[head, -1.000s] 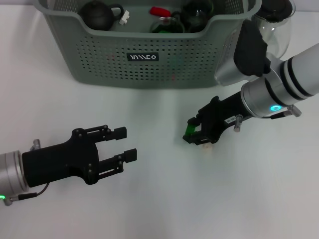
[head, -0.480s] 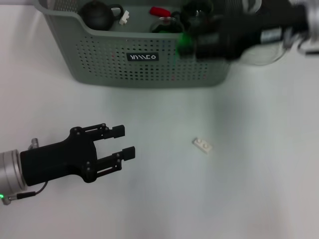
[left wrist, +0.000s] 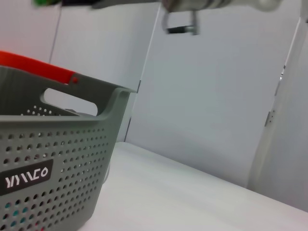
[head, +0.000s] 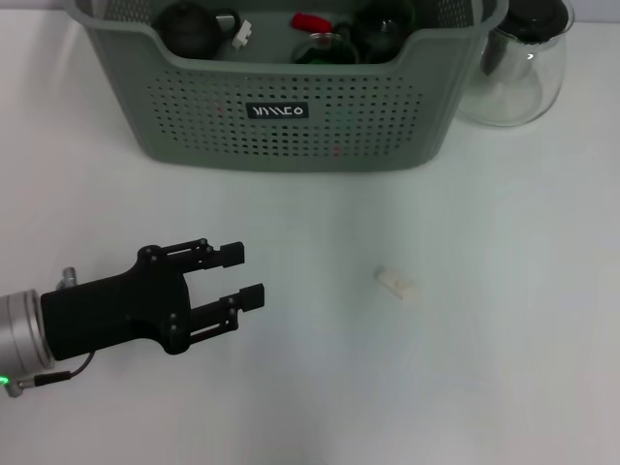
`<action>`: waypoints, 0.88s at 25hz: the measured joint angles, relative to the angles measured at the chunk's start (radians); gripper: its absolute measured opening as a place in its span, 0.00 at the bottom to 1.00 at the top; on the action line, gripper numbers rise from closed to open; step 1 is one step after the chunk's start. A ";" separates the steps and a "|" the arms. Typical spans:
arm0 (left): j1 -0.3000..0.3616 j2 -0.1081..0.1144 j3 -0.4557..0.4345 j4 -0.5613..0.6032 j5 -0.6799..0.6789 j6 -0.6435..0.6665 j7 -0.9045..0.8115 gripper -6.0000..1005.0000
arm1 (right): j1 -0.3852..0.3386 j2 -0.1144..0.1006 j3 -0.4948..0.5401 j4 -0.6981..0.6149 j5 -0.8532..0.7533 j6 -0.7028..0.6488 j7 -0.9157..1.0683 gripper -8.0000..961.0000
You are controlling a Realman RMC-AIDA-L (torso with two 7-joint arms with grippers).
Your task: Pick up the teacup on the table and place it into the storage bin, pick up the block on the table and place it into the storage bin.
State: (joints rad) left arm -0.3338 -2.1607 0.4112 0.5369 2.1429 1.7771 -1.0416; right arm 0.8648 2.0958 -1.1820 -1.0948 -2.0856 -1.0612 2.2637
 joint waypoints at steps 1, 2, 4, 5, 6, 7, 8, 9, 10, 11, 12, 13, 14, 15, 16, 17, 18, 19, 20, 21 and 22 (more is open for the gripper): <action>-0.001 0.000 0.000 0.000 0.000 0.000 0.000 0.57 | 0.047 0.000 -0.015 0.050 -0.058 0.035 0.047 0.45; -0.002 0.000 0.000 -0.001 0.000 0.000 0.000 0.57 | 0.095 0.000 -0.021 0.109 -0.123 0.069 0.089 0.45; -0.003 0.000 0.000 -0.006 0.000 0.000 -0.001 0.57 | 0.193 0.001 -0.030 0.231 -0.226 0.117 0.151 0.45; -0.004 0.000 0.000 -0.009 0.000 -0.001 -0.001 0.57 | 0.241 0.002 -0.032 0.297 -0.268 0.142 0.175 0.45; -0.005 0.000 0.000 -0.010 0.000 -0.001 -0.001 0.57 | 0.287 0.002 -0.032 0.368 -0.308 0.162 0.191 0.45; -0.005 0.000 0.000 -0.011 0.000 -0.001 -0.001 0.57 | 0.319 0.002 -0.032 0.419 -0.331 0.179 0.197 0.45; -0.005 0.000 0.000 -0.011 0.000 -0.001 -0.001 0.57 | 0.350 0.003 -0.033 0.470 -0.353 0.195 0.202 0.45; -0.005 0.000 0.000 -0.011 0.000 -0.002 -0.001 0.57 | 0.372 0.004 -0.034 0.501 -0.365 0.209 0.202 0.45; -0.004 0.000 0.000 -0.011 0.000 -0.002 -0.001 0.57 | 0.384 0.004 -0.035 0.520 -0.371 0.216 0.202 0.45; -0.003 0.000 0.000 -0.011 0.000 -0.002 -0.001 0.57 | 0.391 0.005 -0.035 0.534 -0.374 0.222 0.202 0.45; -0.002 0.000 0.000 -0.011 0.000 -0.002 -0.001 0.57 | 0.392 0.005 -0.036 0.539 -0.374 0.223 0.201 0.45; -0.002 0.000 0.000 -0.011 0.000 -0.002 -0.001 0.57 | 0.390 0.005 -0.036 0.541 -0.374 0.223 0.199 0.45; -0.001 0.000 0.000 -0.011 0.000 -0.002 -0.001 0.57 | 0.386 0.005 -0.037 0.541 -0.373 0.221 0.195 0.45; -0.001 0.000 0.000 -0.011 0.000 -0.002 -0.001 0.57 | 0.380 0.005 -0.040 0.536 -0.372 0.219 0.193 0.45; 0.000 -0.001 -0.001 -0.011 0.000 -0.002 -0.001 0.57 | 0.371 0.005 -0.043 0.529 -0.371 0.216 0.191 0.45; 0.000 -0.001 -0.001 -0.011 0.000 -0.002 -0.001 0.57 | 0.360 0.004 -0.045 0.515 -0.368 0.214 0.191 0.45; 0.000 -0.001 -0.001 -0.011 0.000 -0.002 -0.001 0.57 | 0.341 0.005 -0.046 0.489 -0.359 0.207 0.191 0.46; 0.000 -0.001 -0.002 -0.011 0.000 -0.003 -0.001 0.57 | 0.329 0.004 -0.046 0.470 -0.351 0.203 0.191 0.46; 0.000 -0.001 -0.002 -0.011 0.000 -0.002 -0.001 0.57 | 0.303 0.004 -0.046 0.430 -0.332 0.190 0.187 0.46; -0.001 -0.001 -0.002 -0.011 0.000 -0.002 -0.001 0.57 | 0.273 0.004 -0.047 0.382 -0.305 0.172 0.180 0.51; -0.001 -0.001 -0.002 -0.011 0.000 -0.002 -0.002 0.57 | 0.243 0.003 -0.046 0.335 -0.278 0.155 0.173 0.56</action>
State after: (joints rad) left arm -0.3349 -2.1613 0.4087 0.5261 2.1429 1.7752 -1.0431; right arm 1.1074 2.0992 -1.2283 -0.7603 -2.3637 -0.9059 2.4364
